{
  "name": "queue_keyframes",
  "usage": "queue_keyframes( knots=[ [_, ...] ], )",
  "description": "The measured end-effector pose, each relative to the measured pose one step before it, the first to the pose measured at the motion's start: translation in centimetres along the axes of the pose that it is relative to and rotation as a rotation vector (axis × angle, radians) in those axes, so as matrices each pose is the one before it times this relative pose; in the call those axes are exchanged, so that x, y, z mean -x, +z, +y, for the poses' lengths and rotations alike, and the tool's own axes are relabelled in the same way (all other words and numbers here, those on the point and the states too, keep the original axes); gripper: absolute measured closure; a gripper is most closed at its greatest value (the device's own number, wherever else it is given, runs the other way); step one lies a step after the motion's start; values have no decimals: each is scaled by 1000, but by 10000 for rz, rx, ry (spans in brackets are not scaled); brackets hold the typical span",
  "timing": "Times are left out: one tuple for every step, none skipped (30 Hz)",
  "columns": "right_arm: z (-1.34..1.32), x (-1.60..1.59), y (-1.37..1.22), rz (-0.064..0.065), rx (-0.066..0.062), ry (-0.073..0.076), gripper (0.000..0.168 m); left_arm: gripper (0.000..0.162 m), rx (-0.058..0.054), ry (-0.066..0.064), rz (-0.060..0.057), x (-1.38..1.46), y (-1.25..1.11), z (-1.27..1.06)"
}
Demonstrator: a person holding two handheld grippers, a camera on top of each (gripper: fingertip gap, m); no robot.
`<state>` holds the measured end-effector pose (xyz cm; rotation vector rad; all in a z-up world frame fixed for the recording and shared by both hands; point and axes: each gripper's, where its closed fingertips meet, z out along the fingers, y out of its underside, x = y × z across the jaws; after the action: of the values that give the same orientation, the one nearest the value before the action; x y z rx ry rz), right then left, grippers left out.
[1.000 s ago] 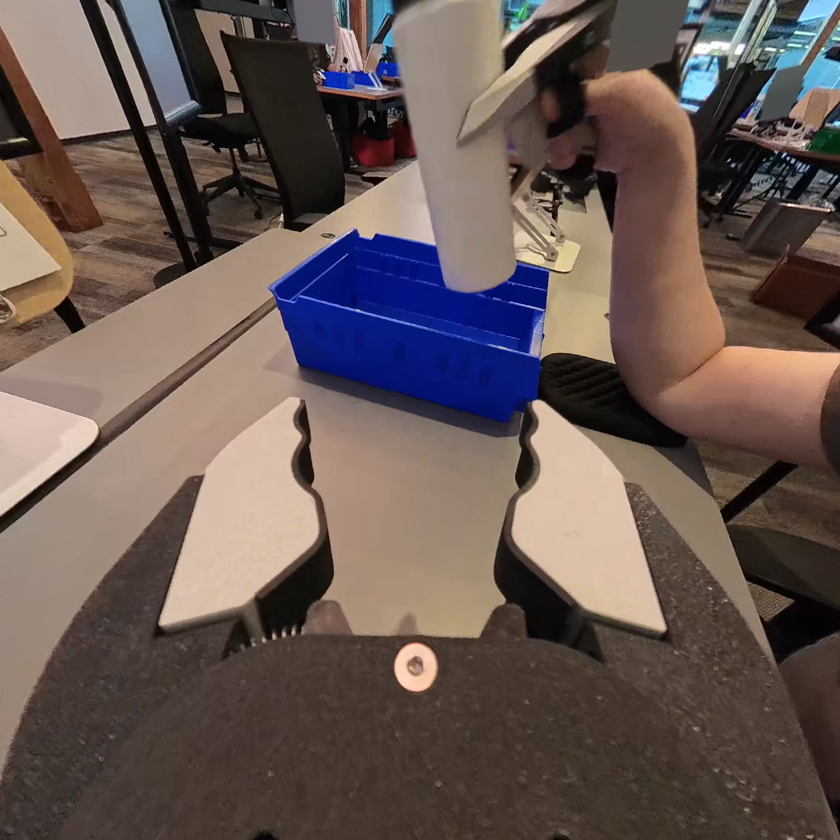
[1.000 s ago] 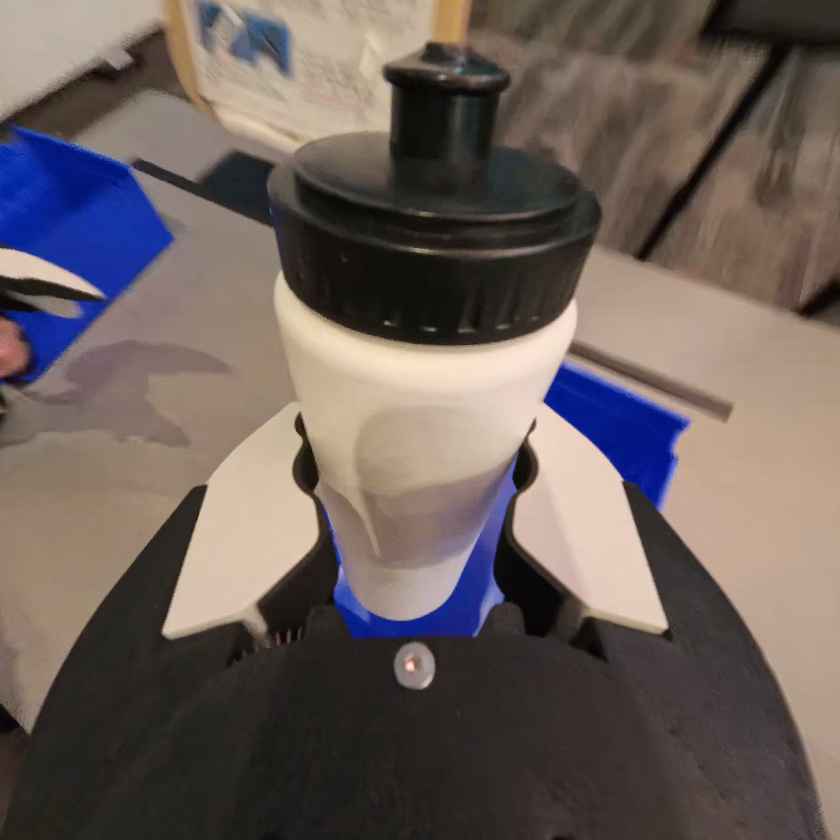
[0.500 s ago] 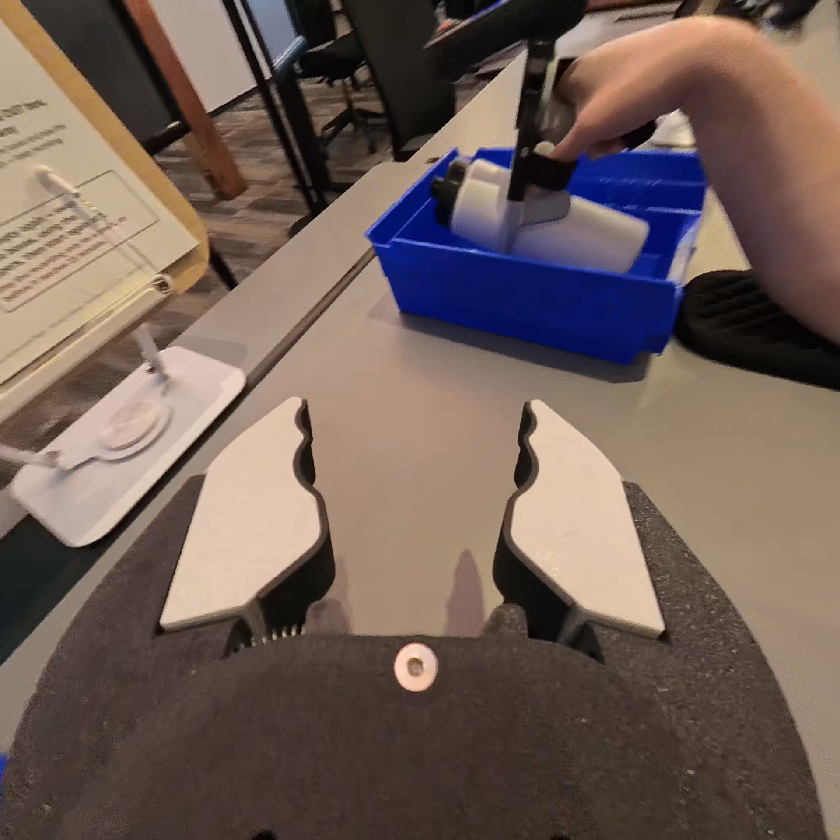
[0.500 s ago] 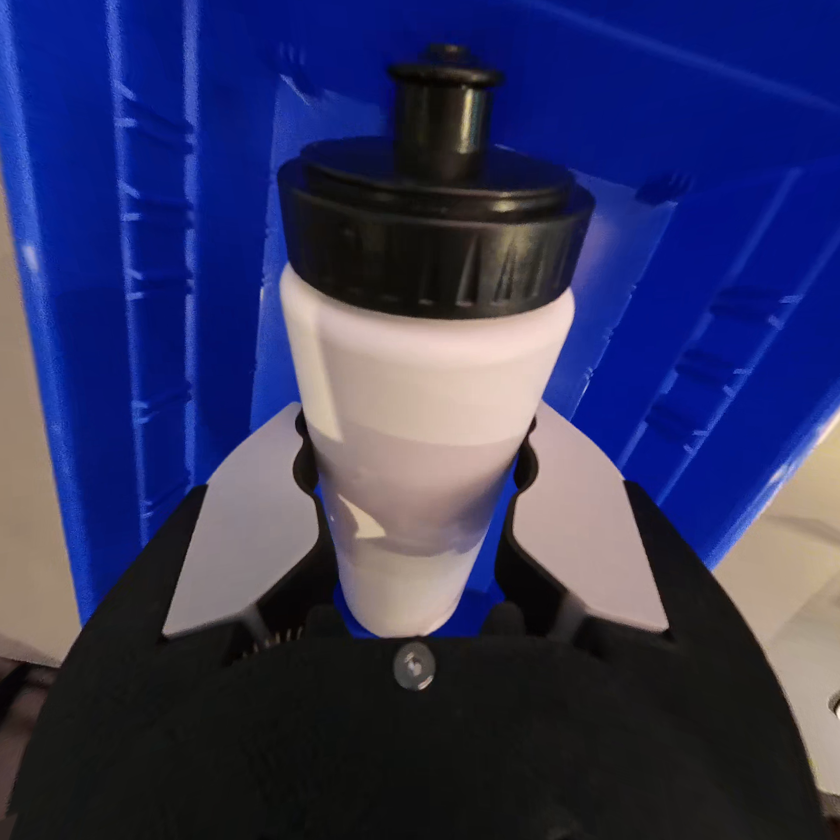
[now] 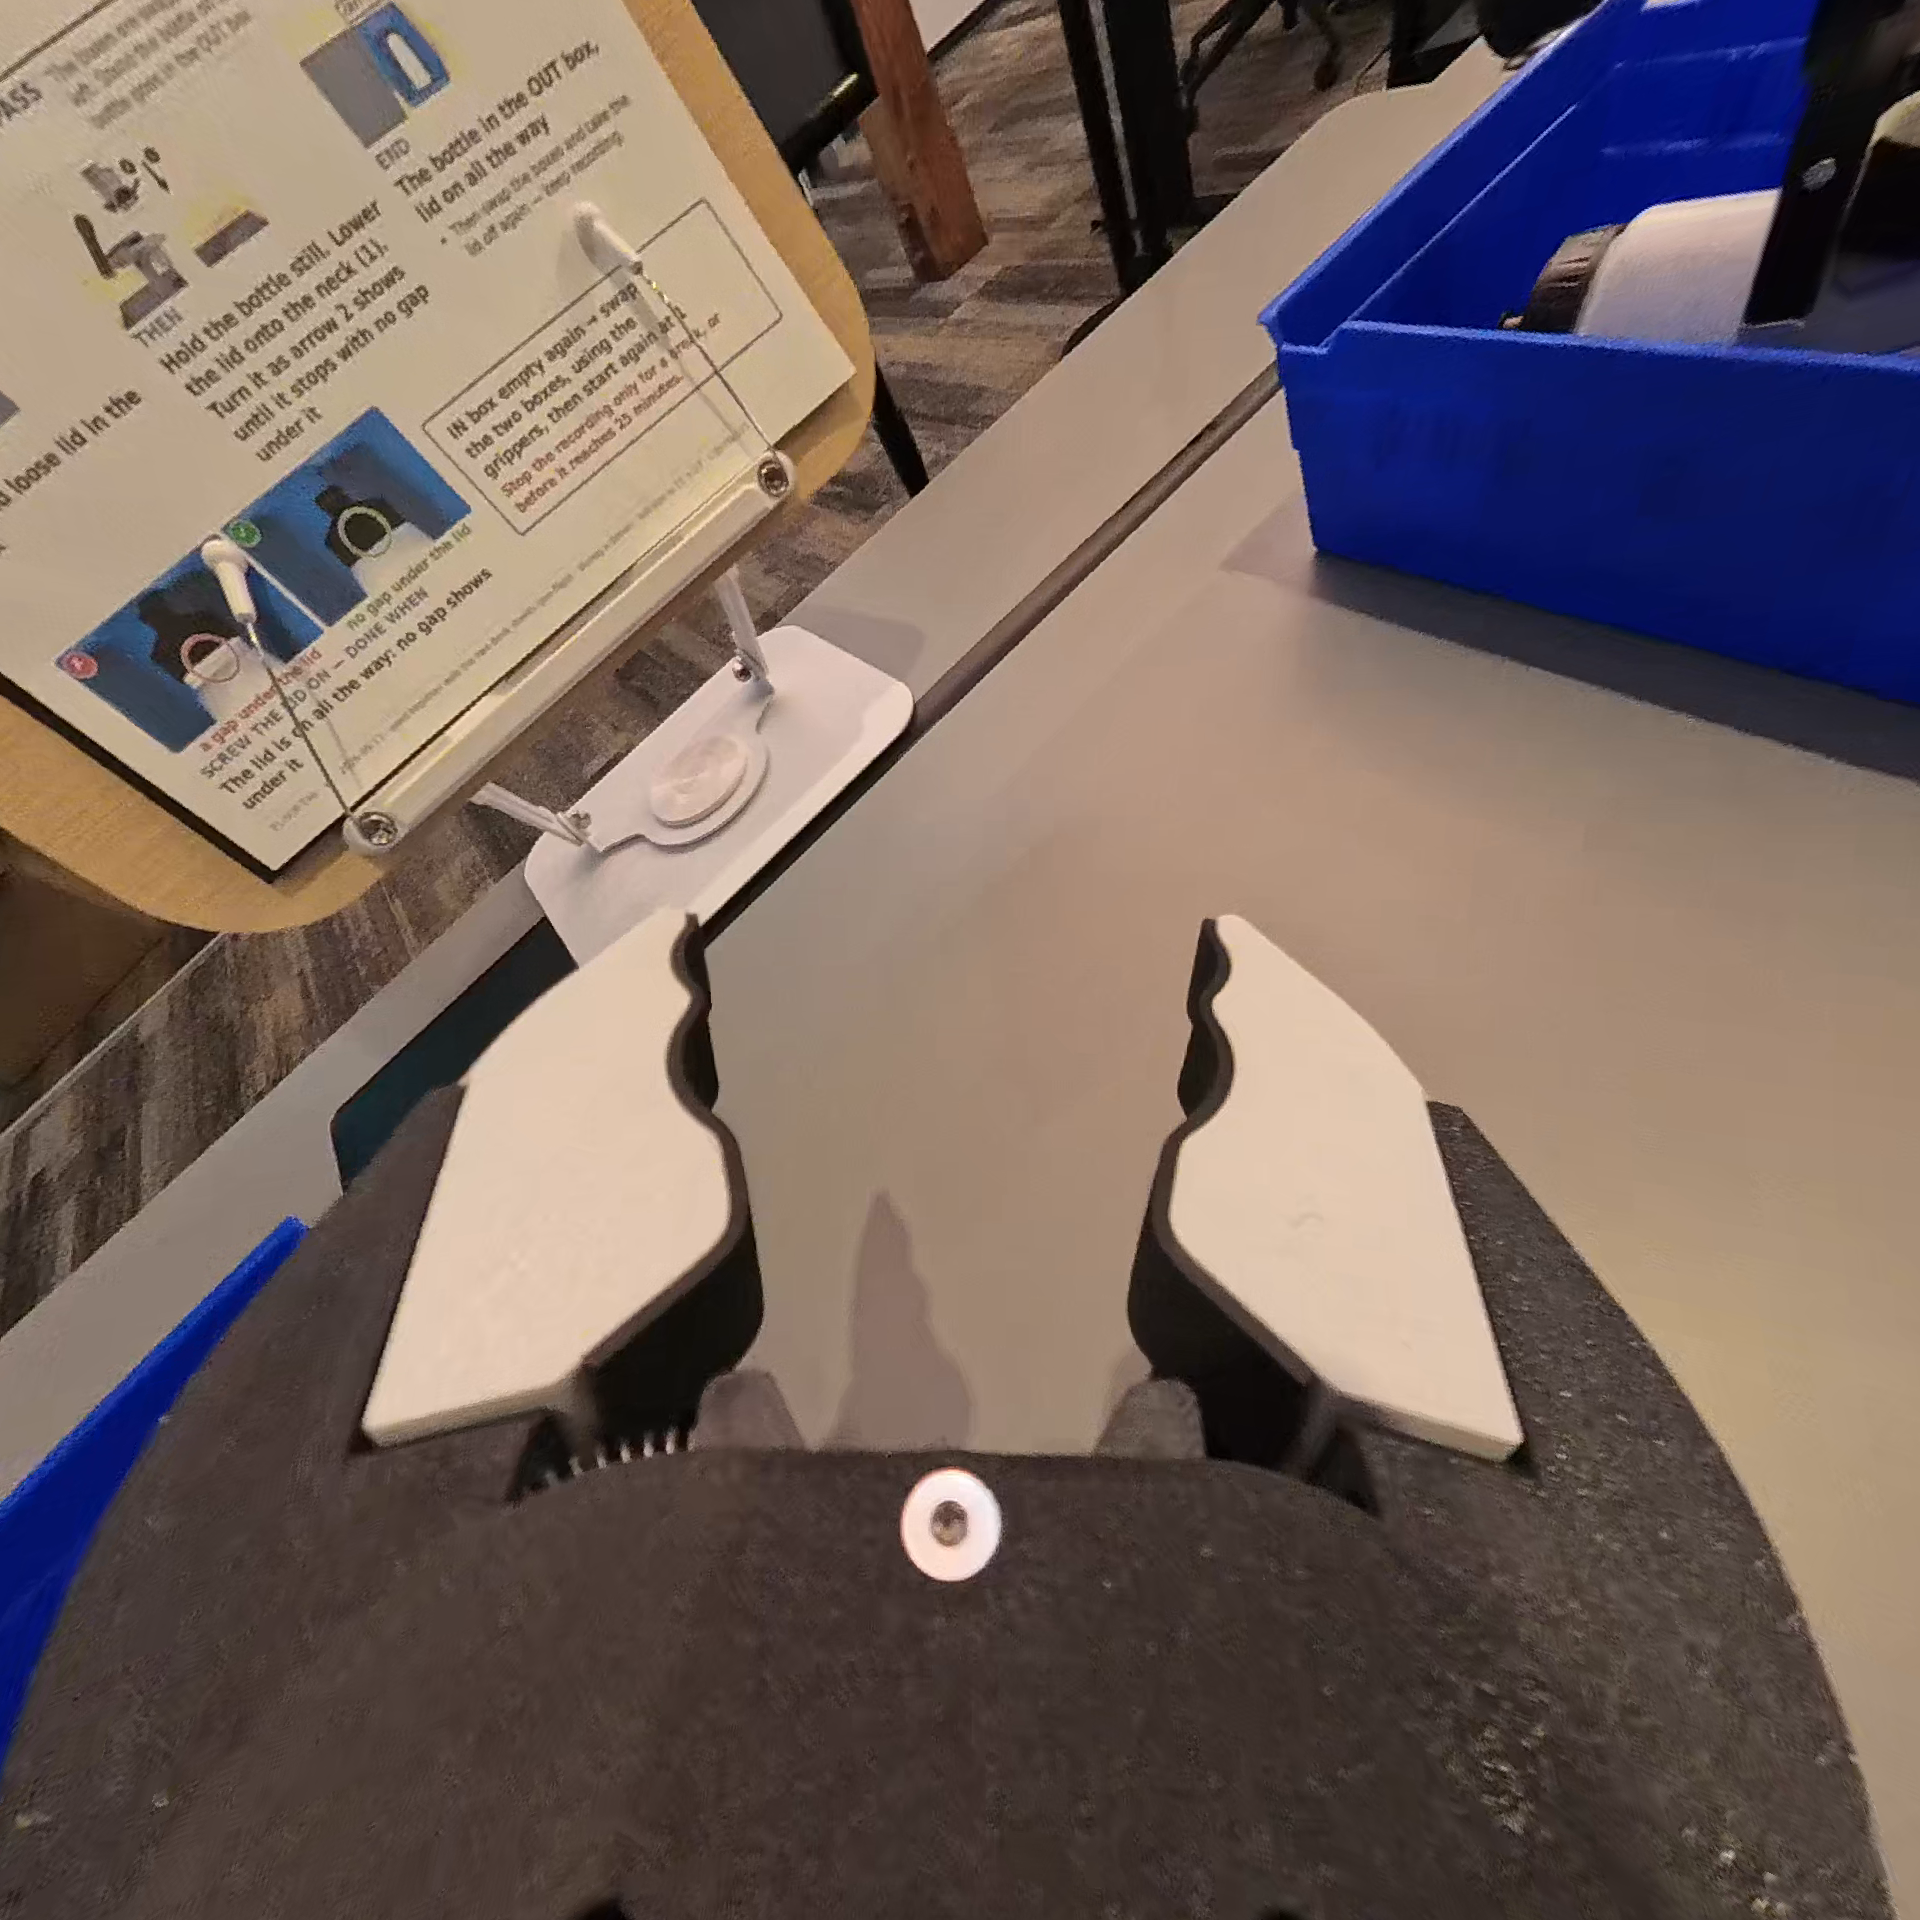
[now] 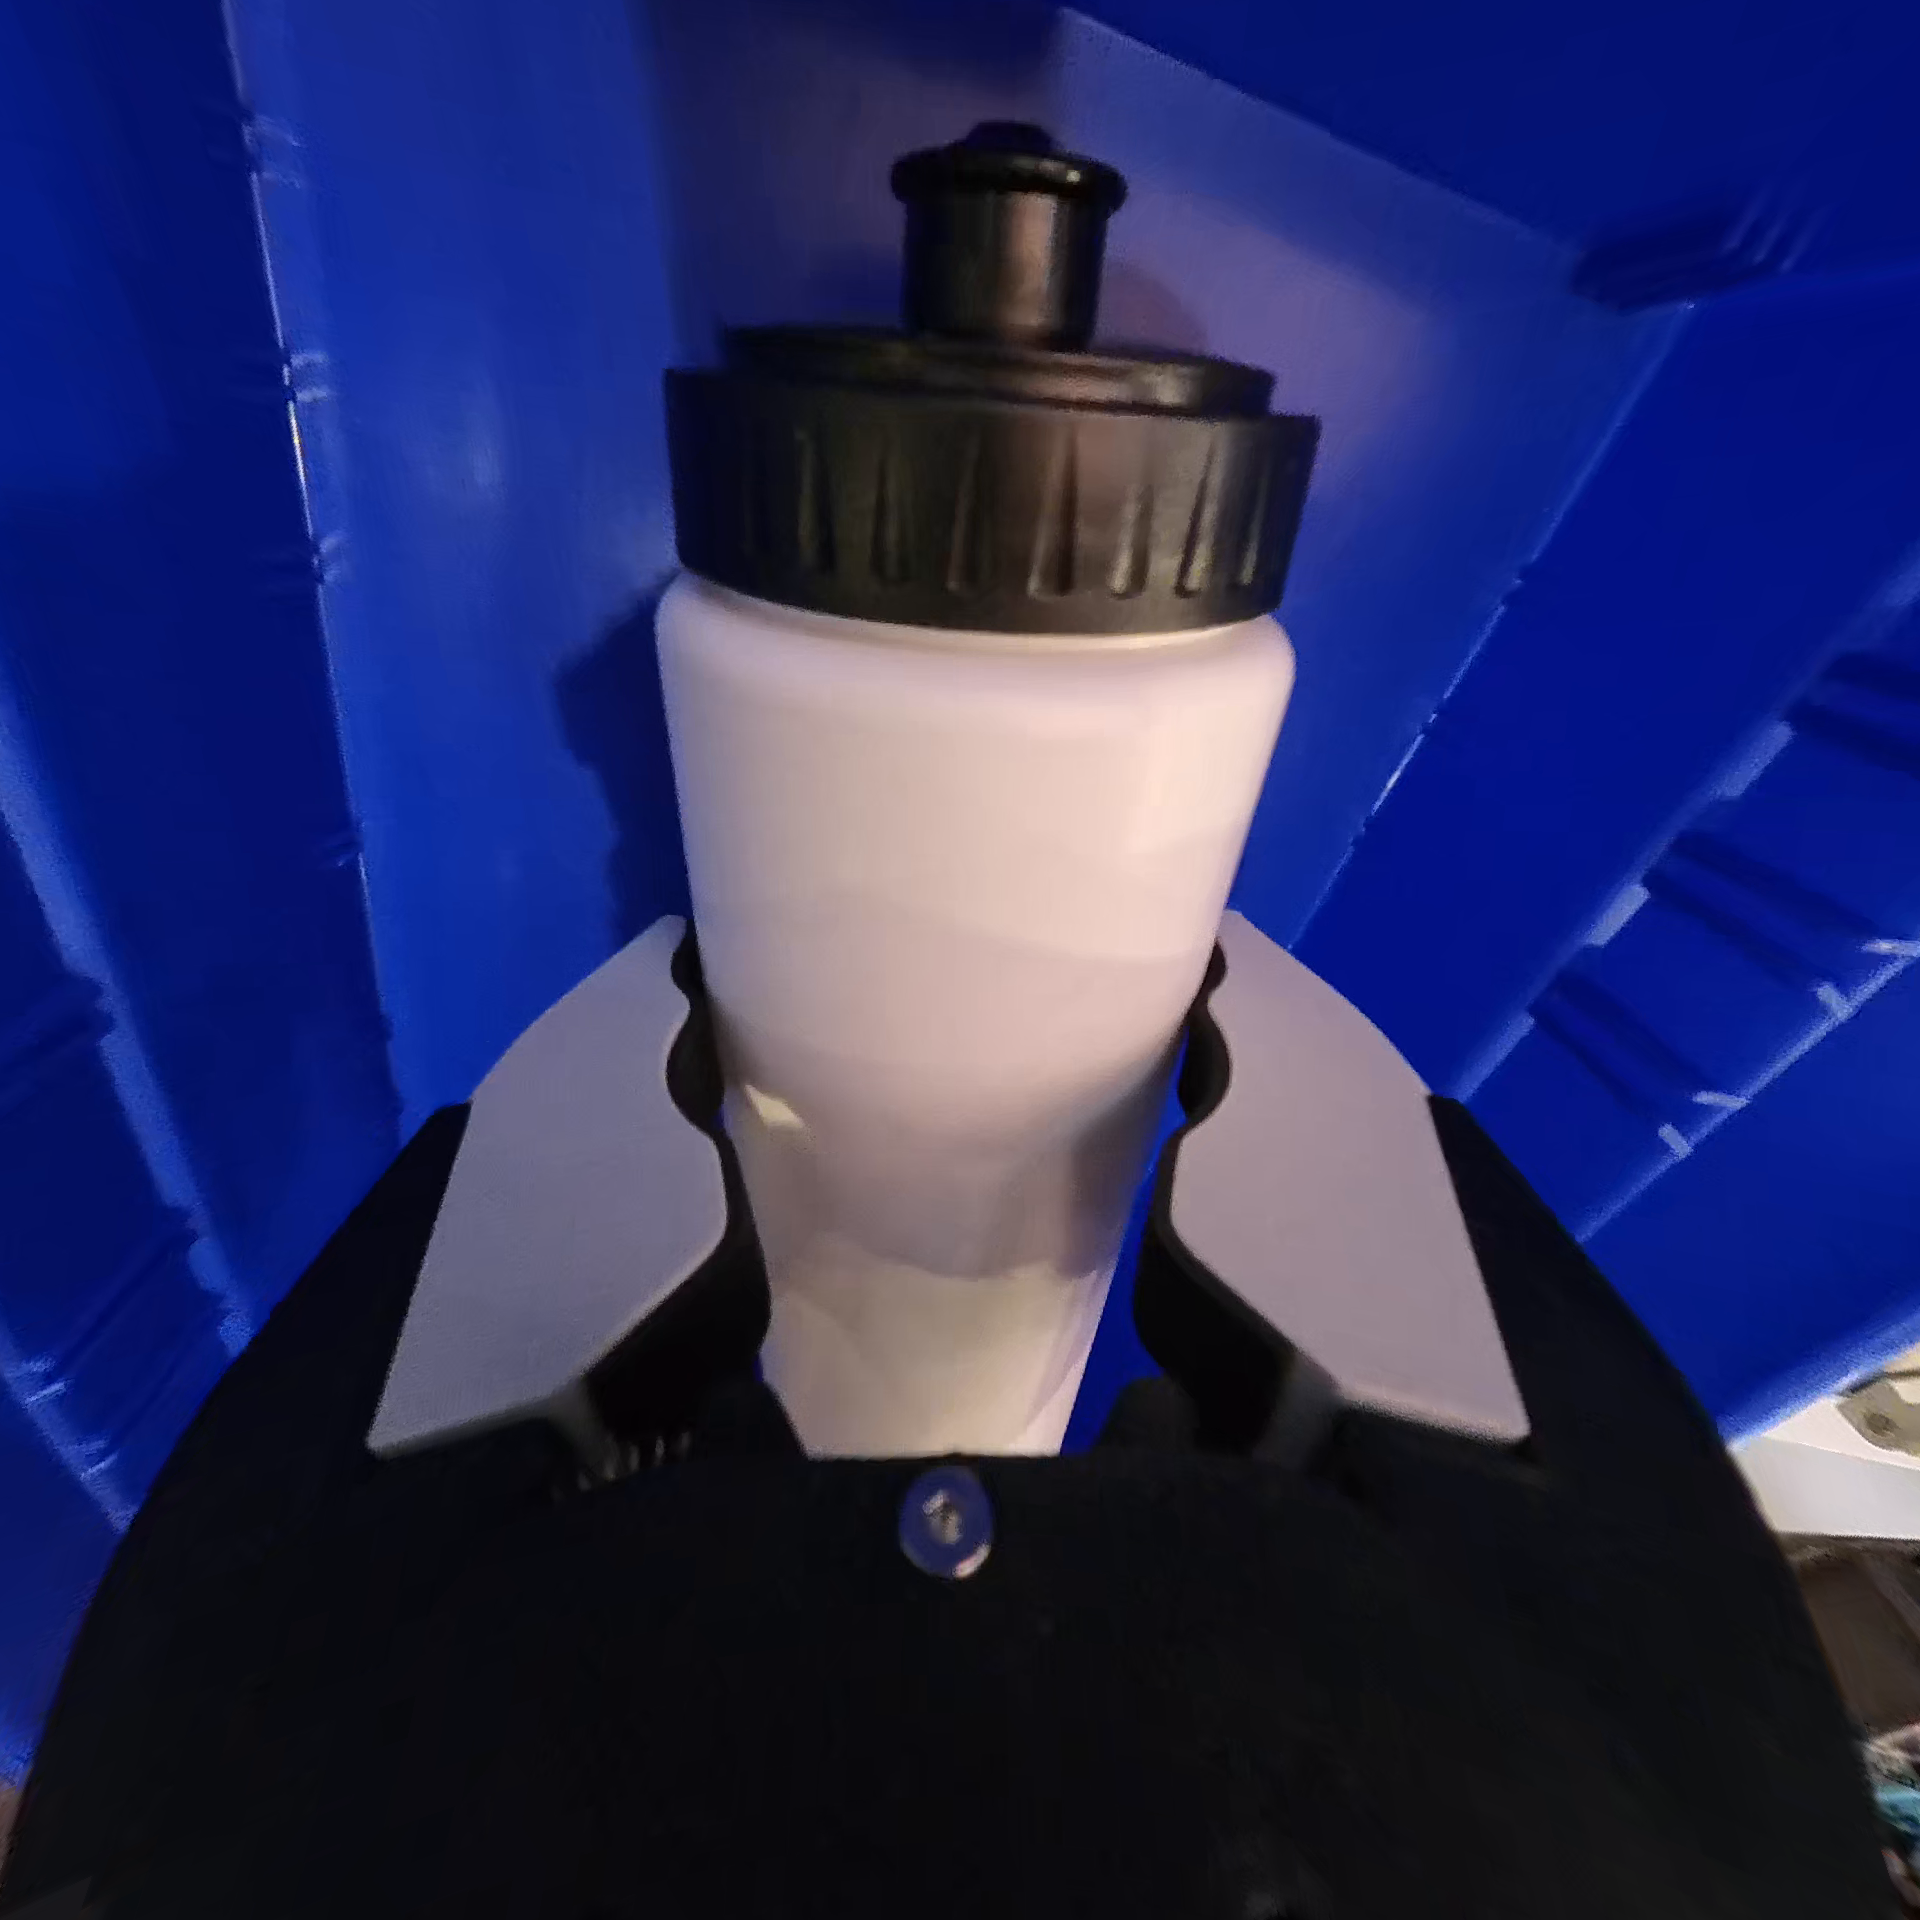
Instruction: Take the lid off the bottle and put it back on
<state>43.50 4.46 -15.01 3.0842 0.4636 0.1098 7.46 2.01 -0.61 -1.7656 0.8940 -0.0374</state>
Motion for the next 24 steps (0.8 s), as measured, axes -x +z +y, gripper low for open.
queue_keyframes(
  knots=[
    [-84,-54,-398,120,-127,-31,78,73,19,-37,-26,87,49,81],
    [-214,-63,-692,136,-285,6,79,73,25,-10,-18,44,54,71],
    [-330,-16,-1001,104,-437,-13,77,73,27,10,-36,78,29,59],
    [-442,71,-1240,56,-574,-71,77,73,36,22,-49,71,19,57],
    [-609,79,-1422,36,-704,-129,77,73,23,27,-47,91,-1,28],
    [-811,-100,-1479,88,-841,-122,77,72,19,23,-45,88,-10,29],
    [-890,-408,-1385,163,-882,1,77,72,17,12,-42,93,-8,23],
    [-730,-745,-1149,204,-754,136,77,72,8,-2,-25,71,-5,30],
    [-422,-1084,-816,245,-545,208,77,72,8,-13,2,35,15,36],
    [-14,-1404,-455,296,-305,265,78,72,39,-4,5,32,33,78],
    [425,-1674,-117,339,-26,327,78,72,62,8,-11,65,25,93],
    [749,-1819,153,364,198,364,78,71,55,14,-27,114,-2,62],
    [829,-1712,346,308,264,326,78,71,27,9,-41,176,-92,-5],
    [802,-1355,483,129,261,258,79,73,-75,-30,-31,252,-231,-205],
    [731,-988,543,-36,243,213,80,77,-152,-38,-22,382,-419,-384],
    [599,-769,511,-90,194,189,80,83,-122,-96,-71,655,-606,-465],
    [500,-560,454,-146,153,177,82,87,-72,-181,-166,1034,-734,-456],
    [465,-299,485,-239,164,185,85,85,2,-199,-176,1248,-798,-343],
    [522,-129,557,-286,239,188,87,82,124,-220,-172,1404,-791,-140],
    [566,30,606,-321,324,144,91,78,212,-229,-124,1456,-776,70],
    [511,186,631,-344,323,97,91,75,247,-244,-138,1566,-773,271],
    [385,259,608,-329,293,62,93,71,295,-250,-221,1786,-762,469],
    [191,596,432,-484,218,-15,96,67,316,-200,-338,2093,-781,602],
    [-38,847,197,-575,67,-86,112,66,275,-247,-516,2540,-834,657]
  ],
)
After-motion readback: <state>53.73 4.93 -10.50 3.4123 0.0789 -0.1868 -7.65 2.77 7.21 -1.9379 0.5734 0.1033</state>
